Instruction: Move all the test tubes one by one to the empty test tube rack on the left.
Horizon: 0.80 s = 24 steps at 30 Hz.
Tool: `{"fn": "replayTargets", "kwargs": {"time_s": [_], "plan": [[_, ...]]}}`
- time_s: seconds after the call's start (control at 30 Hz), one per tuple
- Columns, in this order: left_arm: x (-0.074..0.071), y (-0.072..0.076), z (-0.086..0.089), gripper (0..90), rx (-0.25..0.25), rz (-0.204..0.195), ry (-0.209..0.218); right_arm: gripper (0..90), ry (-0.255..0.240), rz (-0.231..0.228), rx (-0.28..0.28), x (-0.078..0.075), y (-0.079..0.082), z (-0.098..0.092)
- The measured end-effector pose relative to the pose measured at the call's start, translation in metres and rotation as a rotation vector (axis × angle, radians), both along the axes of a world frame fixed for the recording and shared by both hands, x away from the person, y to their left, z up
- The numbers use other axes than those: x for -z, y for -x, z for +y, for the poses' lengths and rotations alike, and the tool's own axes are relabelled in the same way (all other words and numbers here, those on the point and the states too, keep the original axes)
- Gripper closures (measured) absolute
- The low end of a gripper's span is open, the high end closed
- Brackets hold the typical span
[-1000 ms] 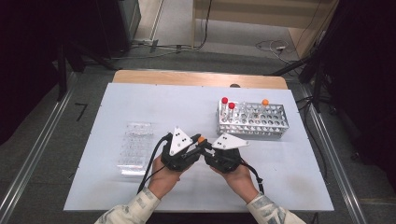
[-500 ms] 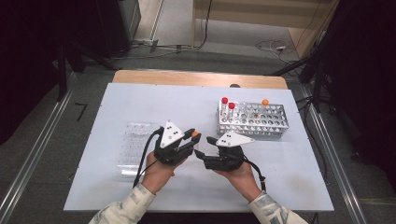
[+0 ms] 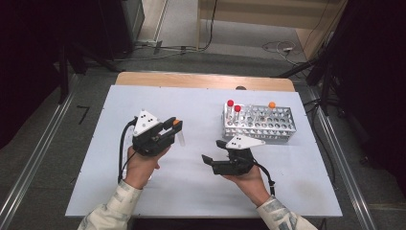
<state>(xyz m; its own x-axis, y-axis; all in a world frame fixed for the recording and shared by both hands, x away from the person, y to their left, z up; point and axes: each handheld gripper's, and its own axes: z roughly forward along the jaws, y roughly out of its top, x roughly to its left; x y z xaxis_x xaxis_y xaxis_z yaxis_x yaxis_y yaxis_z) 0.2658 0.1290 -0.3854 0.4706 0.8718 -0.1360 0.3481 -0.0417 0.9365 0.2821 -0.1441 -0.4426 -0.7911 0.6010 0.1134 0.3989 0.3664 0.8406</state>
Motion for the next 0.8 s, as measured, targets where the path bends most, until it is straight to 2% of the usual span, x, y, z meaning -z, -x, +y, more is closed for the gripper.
{"fn": "replayTargets", "kwargs": {"time_s": [0.37,0.67,0.8], "plan": [[-0.012,-0.003,0.045,70.3,-0.143,-0.04,0.015,20.8,0.004,0.007,0.006,0.001,-0.001,-0.003],[-0.013,-0.004,0.071,70.3,-0.221,-0.041,0.013,21.0,0.007,0.002,0.011,0.0,0.0,-0.004],[-0.011,-0.005,0.079,70.3,-0.237,-0.033,0.014,21.2,0.006,0.005,0.014,0.0,0.0,-0.004]]}}
